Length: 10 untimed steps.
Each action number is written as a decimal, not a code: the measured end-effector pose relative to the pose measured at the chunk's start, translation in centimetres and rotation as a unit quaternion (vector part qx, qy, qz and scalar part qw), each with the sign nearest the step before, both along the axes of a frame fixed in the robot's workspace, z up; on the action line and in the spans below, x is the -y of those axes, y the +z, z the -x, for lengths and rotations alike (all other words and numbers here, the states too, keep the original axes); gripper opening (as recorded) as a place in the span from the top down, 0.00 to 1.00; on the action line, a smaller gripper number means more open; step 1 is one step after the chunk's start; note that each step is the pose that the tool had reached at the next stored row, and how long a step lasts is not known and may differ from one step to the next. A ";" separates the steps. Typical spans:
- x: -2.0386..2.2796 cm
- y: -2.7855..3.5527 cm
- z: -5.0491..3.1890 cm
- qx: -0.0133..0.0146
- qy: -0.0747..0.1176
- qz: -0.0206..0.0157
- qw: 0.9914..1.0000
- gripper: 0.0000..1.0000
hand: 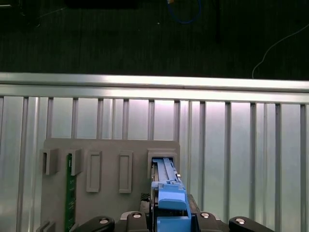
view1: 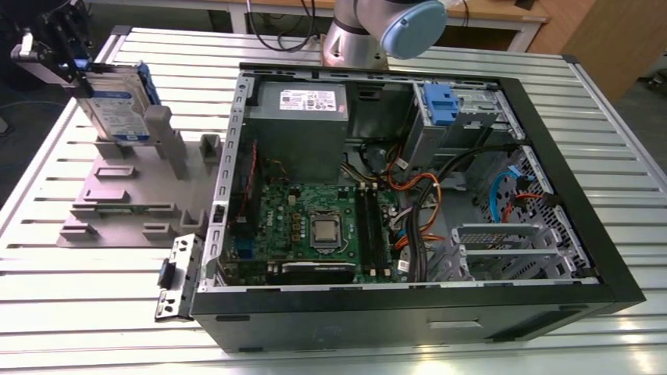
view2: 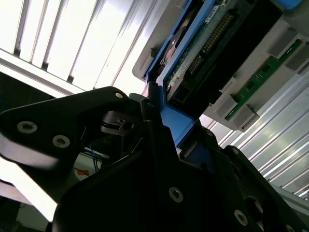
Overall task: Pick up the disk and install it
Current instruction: 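Pick up the disk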
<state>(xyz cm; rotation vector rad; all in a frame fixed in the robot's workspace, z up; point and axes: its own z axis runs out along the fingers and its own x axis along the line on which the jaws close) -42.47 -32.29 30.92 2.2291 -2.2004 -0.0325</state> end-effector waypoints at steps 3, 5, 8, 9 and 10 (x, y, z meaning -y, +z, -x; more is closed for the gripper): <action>0.00 0.18 0.00 0.000 0.000 0.000 1.000 0.63; 0.00 0.37 0.00 0.000 0.000 0.000 1.000 0.63; 0.00 0.63 0.00 0.000 0.000 0.000 1.000 0.63; 0.00 0.71 0.00 0.000 0.000 0.000 1.000 0.63; 0.00 0.80 0.00 0.000 0.000 0.000 1.000 0.63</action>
